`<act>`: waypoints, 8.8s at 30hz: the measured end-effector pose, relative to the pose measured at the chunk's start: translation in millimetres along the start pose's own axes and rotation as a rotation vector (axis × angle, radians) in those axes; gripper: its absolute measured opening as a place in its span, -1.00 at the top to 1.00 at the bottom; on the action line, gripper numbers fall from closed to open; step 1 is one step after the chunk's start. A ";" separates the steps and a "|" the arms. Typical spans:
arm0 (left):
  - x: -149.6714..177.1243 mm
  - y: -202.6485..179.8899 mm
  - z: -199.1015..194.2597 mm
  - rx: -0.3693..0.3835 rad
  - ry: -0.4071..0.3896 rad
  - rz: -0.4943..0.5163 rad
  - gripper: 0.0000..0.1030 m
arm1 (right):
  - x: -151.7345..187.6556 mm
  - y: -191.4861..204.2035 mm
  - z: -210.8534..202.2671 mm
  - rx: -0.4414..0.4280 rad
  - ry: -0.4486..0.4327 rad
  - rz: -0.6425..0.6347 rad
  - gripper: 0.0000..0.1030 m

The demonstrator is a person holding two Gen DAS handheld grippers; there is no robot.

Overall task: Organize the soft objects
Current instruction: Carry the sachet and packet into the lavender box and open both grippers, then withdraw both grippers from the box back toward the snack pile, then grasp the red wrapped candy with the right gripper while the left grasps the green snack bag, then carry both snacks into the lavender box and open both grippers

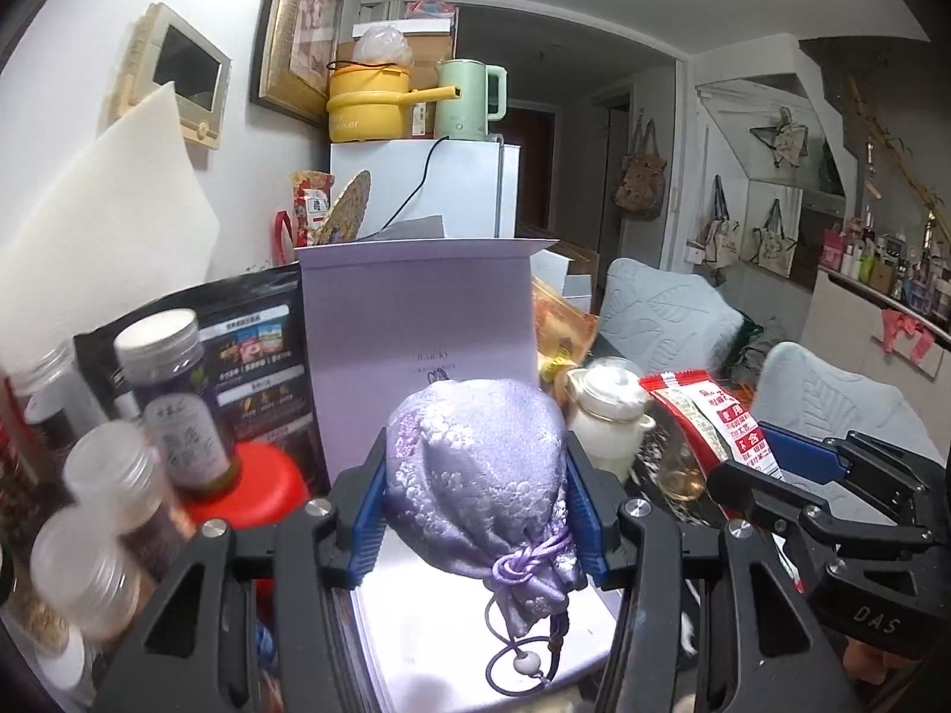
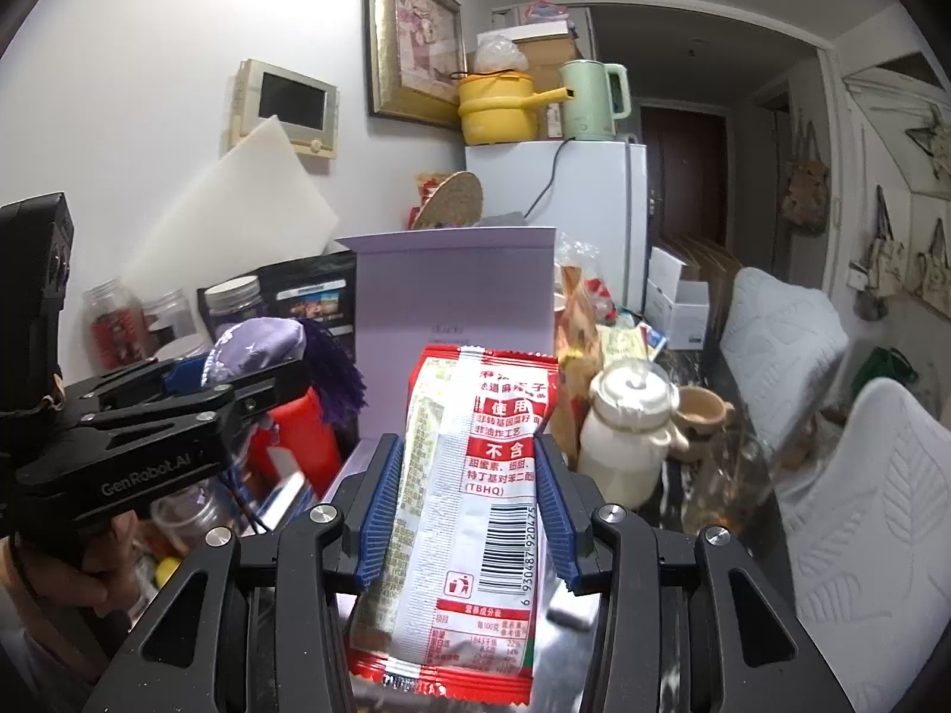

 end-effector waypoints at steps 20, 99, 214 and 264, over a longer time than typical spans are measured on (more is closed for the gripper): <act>4.4 31.3 122.2 -0.133 0.140 0.002 0.00 | -23.7 -13.5 136.8 -0.093 0.087 -0.041 0.16; 28.1 -5.2 -68.7 -0.185 0.086 -0.003 -0.62 | 0.6 20.2 -46.4 0.059 0.018 -0.016 -0.31; 204.2 -66.7 0.9 0.056 0.421 -0.046 -0.62 | 255.0 -17.5 -89.9 0.056 0.295 0.222 0.37; 253.9 -52.2 -83.1 0.180 0.425 -0.106 -0.15 | 259.3 30.0 -109.3 -0.042 0.257 0.209 0.36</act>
Point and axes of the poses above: each gripper's, at about its wrist camera, not at the fingertips, and z roughly the way its jaws point, y to its left, x to its underside, the point moved 6 cm from there along z, roughly the way its jaws point, and after that the axes turned 5 degrees about y, right-handed, at the moved point
